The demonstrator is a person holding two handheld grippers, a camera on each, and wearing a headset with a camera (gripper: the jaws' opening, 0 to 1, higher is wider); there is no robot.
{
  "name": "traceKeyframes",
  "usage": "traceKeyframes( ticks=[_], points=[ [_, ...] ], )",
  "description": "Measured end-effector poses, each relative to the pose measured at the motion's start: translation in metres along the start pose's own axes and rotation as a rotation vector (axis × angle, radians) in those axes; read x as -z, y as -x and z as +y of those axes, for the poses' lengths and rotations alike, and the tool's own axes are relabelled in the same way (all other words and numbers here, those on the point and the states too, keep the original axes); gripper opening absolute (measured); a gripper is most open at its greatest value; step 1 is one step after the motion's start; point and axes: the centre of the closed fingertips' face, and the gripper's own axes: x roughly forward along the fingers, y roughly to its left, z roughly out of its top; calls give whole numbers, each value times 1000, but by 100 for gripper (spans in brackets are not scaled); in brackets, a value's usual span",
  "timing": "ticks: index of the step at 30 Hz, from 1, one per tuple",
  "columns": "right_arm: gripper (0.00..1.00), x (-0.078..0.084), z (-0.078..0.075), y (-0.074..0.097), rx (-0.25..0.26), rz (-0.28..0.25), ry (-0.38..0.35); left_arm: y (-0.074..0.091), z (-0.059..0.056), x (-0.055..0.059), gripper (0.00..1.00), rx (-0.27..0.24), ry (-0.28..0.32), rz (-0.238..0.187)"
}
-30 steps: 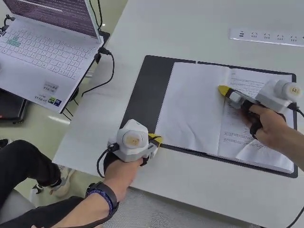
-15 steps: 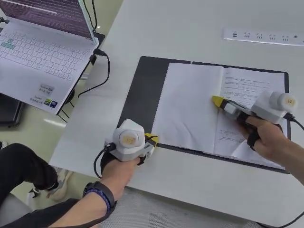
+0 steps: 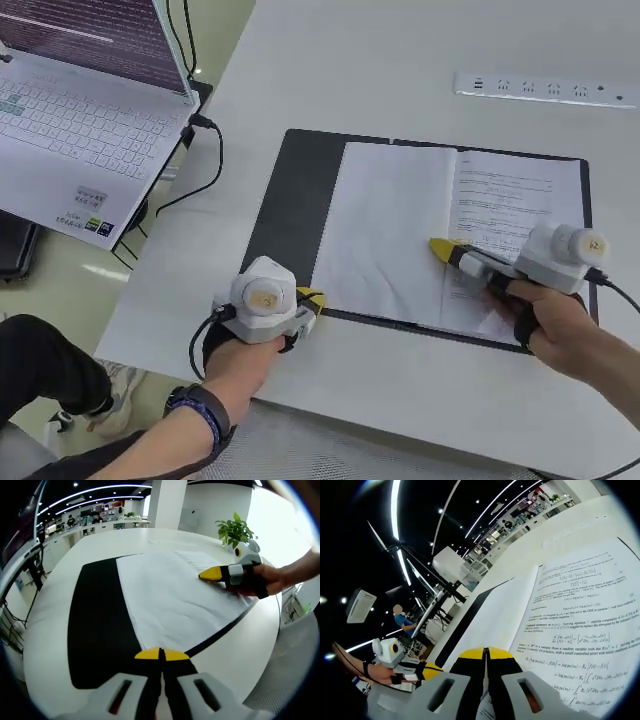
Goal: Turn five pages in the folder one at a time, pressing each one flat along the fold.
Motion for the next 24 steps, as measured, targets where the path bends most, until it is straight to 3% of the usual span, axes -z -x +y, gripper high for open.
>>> traceKeyframes(
  ticks=[12,24],
  points=[
    [0,33,19,13,-30,67,29,0,0,1,0,2,10,-7],
    [0,51,20,24,-48,84,6,0,0,1,0,3,12,-10]
  ],
)
